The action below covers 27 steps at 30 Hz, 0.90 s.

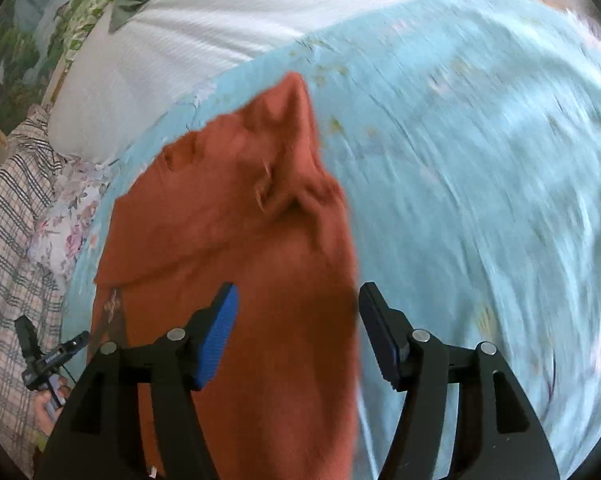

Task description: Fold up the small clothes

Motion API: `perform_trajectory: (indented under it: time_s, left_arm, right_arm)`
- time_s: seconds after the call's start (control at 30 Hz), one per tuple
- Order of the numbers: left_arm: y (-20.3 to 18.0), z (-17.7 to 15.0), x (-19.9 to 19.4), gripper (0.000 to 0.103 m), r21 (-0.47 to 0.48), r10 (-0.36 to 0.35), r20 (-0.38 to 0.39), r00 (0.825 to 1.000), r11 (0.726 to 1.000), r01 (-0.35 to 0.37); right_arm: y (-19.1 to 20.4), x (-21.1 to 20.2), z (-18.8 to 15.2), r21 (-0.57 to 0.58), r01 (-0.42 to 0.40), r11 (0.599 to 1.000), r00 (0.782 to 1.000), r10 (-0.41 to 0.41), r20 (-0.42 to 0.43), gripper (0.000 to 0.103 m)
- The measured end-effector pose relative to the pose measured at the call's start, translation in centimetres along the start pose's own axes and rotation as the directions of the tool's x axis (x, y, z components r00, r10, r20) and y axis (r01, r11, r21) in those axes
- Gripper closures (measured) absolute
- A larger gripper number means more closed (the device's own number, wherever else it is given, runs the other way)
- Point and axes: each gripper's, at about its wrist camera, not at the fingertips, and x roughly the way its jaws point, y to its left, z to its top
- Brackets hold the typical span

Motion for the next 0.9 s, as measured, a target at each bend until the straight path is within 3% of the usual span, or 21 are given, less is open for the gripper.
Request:
perform_trajectory:
  time_s: [0.13,0.2,0.33,0.4,0.53,0.63,0.77,0.9]
  left_arm:
    - [-0.2,-3.9,-1.3,0.048,0.044,-0.051,-0.040,0.998,0.998,0.053]
    - [-0.2,-6.0,-2.4,0.045,0.059,-0.091,-0.044,0.995,0.994,0.093]
    - [0.3,-10.3,-4.9,0.038,0.058,-0.233,-0.056,0.971,0.970,0.236]
    - [0.6,-11.8,-5.6,0.038,0.057,-0.259,-0.058,0.964,0.963,0.262]
    - [1.6,-14.1,-6.4,0.039,0.023,-0.335,-0.098,0.937,0.941,0.338]
    - [1.7,-15.2,-5.6,0.045,0.026,-0.341,-0.165,0.926,0.937,0.350]
    - [0.9,-15.5,-5.3,0.047,0.075,-0.322,-0.175,0.930,0.938,0.339]
    - [0.5,-15.2,-4.8,0.065,0.095,-0.307,-0.180,0.935,0.940,0.327]
  right_arm:
    - [-0.6,-1.3,-3.6,-0.019,-0.135,0.991,0.990,0.134,-0.045,0.039]
    - [-0.3,-2.2,-5.7,-0.039,-0.236,0.971,0.968,0.231,-0.092,0.039]
    - [1.0,-3.6,-10.0,-0.103,-0.353,0.930,0.927,0.333,-0.171,0.039]
    - [0.9,-4.1,-11.3,-0.094,-0.392,0.915,0.912,0.372,-0.173,0.039]
    - [0.3,-4.2,-12.8,-0.064,-0.447,0.892,0.888,0.434,-0.155,0.038]
    - [0.4,-4.2,-13.8,-0.089,-0.442,0.892,0.891,0.426,-0.158,0.038]
    - [-0.2,-4.1,-14.2,-0.060,-0.458,0.887,0.884,0.447,-0.137,0.038]
    - [0.0,-4.2,-14.3,-0.070,-0.444,0.893,0.892,0.433,-0.131,0.038]
